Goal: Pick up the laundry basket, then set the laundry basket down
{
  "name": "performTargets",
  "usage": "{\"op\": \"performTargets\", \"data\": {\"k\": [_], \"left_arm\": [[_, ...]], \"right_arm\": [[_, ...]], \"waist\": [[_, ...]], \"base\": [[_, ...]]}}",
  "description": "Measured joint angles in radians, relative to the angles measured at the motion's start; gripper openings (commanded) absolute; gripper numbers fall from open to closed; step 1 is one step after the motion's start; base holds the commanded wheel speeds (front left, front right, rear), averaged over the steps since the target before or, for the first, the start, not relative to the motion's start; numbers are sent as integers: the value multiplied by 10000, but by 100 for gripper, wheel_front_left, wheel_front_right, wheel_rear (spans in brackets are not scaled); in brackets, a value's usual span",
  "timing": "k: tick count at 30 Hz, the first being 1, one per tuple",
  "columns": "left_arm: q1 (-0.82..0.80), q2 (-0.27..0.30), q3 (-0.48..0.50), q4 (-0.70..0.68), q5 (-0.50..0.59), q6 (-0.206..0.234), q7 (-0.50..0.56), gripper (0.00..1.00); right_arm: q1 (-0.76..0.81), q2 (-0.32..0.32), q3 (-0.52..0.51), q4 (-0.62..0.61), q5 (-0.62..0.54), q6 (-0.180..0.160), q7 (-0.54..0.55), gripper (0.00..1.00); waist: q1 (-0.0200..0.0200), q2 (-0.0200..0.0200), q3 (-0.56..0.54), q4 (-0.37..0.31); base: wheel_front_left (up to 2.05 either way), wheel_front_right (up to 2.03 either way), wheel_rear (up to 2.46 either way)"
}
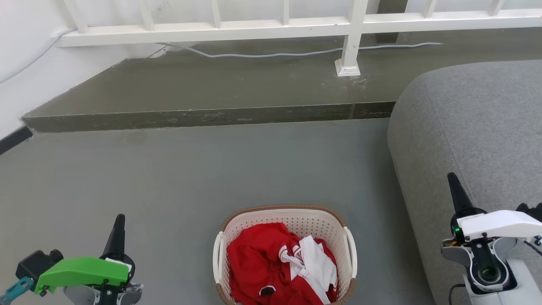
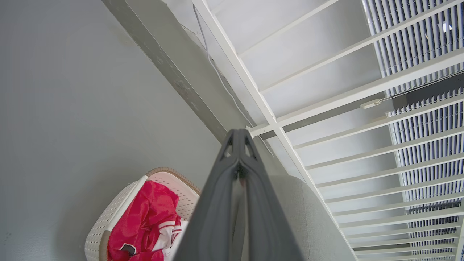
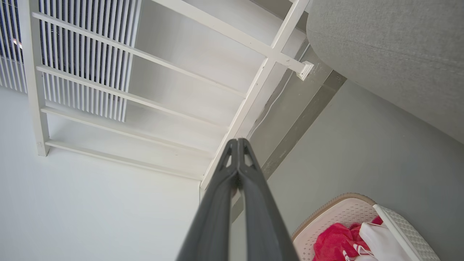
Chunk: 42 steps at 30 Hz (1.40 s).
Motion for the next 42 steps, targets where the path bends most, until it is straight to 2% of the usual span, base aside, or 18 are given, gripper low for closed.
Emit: {"op": "performTargets", "data": {"k": [38, 42], "left_arm": [[-245, -113, 905, 0, -4084, -138, 1227, 0], [-250, -115, 932, 0, -4211, -155, 1231, 0]], "right_arm": [[0, 253, -1108, -314, 4358, 176, 1198, 0], [0, 259, -1137, -334, 4437, 192, 1198, 0]], "waist": [[0, 0, -33, 134], [0, 0, -33, 135]], "base": [[0, 0, 0], [0, 0, 0]]}}
